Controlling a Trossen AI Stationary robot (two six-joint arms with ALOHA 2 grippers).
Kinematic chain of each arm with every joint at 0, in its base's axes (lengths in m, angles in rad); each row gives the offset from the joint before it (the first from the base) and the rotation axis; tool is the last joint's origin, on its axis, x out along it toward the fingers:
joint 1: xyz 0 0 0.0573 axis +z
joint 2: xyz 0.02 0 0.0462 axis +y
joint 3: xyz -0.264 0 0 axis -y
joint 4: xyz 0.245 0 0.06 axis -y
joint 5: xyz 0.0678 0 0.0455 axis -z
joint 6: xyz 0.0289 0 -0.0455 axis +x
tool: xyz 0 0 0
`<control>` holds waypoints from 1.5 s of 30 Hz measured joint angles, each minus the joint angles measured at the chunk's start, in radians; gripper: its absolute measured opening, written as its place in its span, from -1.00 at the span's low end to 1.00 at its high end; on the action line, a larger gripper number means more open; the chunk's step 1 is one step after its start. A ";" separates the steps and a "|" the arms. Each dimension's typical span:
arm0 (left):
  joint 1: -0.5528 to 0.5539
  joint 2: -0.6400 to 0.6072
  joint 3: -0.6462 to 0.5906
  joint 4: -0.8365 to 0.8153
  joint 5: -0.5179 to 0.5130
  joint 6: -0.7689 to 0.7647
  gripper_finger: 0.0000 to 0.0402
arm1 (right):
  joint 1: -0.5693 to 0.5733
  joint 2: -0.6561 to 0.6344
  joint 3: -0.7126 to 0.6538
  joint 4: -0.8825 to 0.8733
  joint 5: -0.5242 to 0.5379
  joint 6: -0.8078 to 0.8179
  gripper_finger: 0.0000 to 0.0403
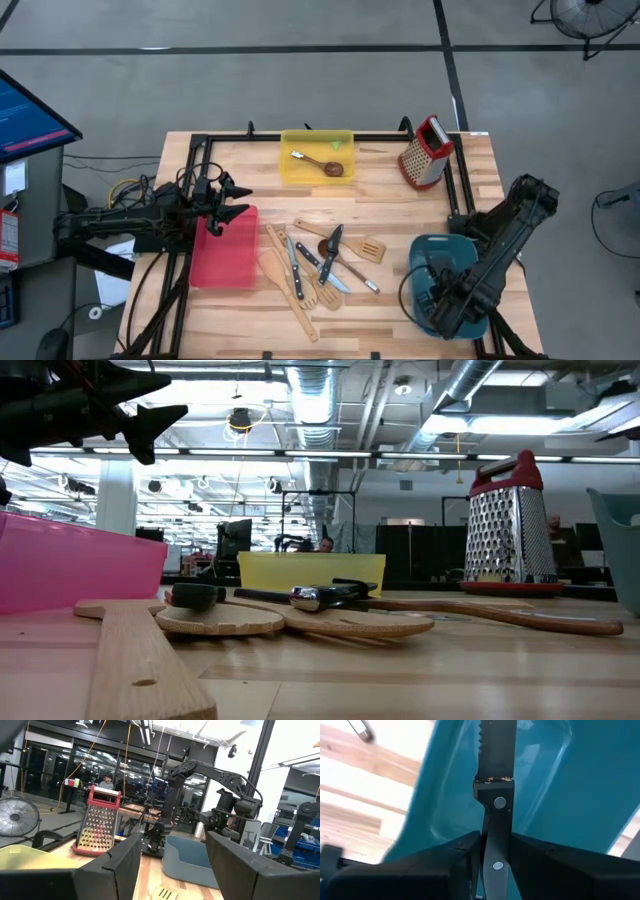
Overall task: Pick & Place Kitchen Items
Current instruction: Put the black knife into the blue bin
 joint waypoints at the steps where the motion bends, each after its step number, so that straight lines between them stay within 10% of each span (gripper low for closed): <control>1: 0.000 0.000 0.000 0.000 0.000 0.000 0.04 | 0.005 0.006 0.000 0.003 -0.001 0.001 -0.59; 45: 0.000 0.000 0.000 0.000 0.000 0.008 0.04 | 0.025 0.019 -0.362 0.445 -0.135 -0.024 -0.59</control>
